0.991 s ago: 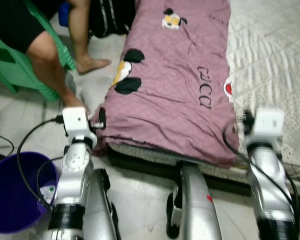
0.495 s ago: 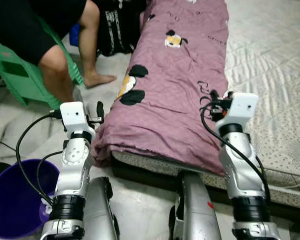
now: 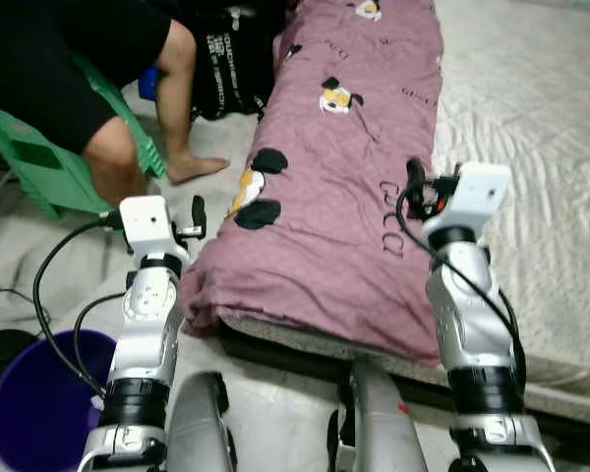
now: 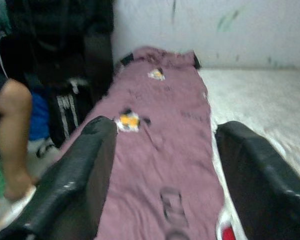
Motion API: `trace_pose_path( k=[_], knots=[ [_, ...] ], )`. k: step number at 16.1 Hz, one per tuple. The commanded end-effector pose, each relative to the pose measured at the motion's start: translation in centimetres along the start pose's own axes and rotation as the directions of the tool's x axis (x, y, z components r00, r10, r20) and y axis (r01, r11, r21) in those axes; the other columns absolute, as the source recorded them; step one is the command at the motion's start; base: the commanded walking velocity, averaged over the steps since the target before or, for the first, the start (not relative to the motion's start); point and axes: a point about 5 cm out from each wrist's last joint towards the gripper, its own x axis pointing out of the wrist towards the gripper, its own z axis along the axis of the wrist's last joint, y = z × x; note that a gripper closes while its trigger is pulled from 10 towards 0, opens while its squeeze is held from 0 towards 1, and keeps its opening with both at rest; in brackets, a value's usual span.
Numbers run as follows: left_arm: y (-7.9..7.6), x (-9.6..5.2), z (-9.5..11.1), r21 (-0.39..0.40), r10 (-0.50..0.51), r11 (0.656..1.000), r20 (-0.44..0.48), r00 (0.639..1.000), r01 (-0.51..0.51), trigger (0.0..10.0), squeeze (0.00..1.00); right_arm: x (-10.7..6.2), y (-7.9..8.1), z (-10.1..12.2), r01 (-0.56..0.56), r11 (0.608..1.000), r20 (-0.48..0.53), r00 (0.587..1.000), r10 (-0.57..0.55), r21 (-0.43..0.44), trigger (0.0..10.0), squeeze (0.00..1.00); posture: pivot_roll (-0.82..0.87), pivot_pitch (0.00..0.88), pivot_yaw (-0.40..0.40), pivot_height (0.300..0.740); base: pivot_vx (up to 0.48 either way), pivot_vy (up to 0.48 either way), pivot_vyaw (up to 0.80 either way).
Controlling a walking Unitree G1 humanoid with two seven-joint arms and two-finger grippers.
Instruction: Clean up the room
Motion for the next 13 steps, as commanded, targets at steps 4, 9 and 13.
trace_pose_path(
  k=[4,9,13],
  knots=[
    [1.1,-0.5,0.0,0.033,0.028,0.999,0.0,1.0,-0.028,10.0,0.0,0.3,1.1,-0.1,-0.025,1.0,0.009,1.0,0.025,-0.004,10.0,0.0,-0.01,0.129,0.038,0.74,0.0,0.0,0.0],
    [0.4,-0.7,-0.8,0.022,0.002,1.0,-0.026,1.0,-0.001,10.0,0.0,-0.9,0.5,-2.0,0.0,1.0,-0.045,0.999,0.0,-0.005,10.0,0.0,-0.01,0.067,0.033,0.74,0.0,0.0,0.0],
    [-0.1,-0.1,-0.6,-0.006,-0.009,1.0,-0.019,1.0,0.009,10.0,0.0,-1.7,0.1,-3.2,-0.001,1.0,-0.077,0.997,0.0,-0.023,10.0,0.0,-0.03,0.036,0.028,0.74,0.0,0.0,0.0]
  ],
)
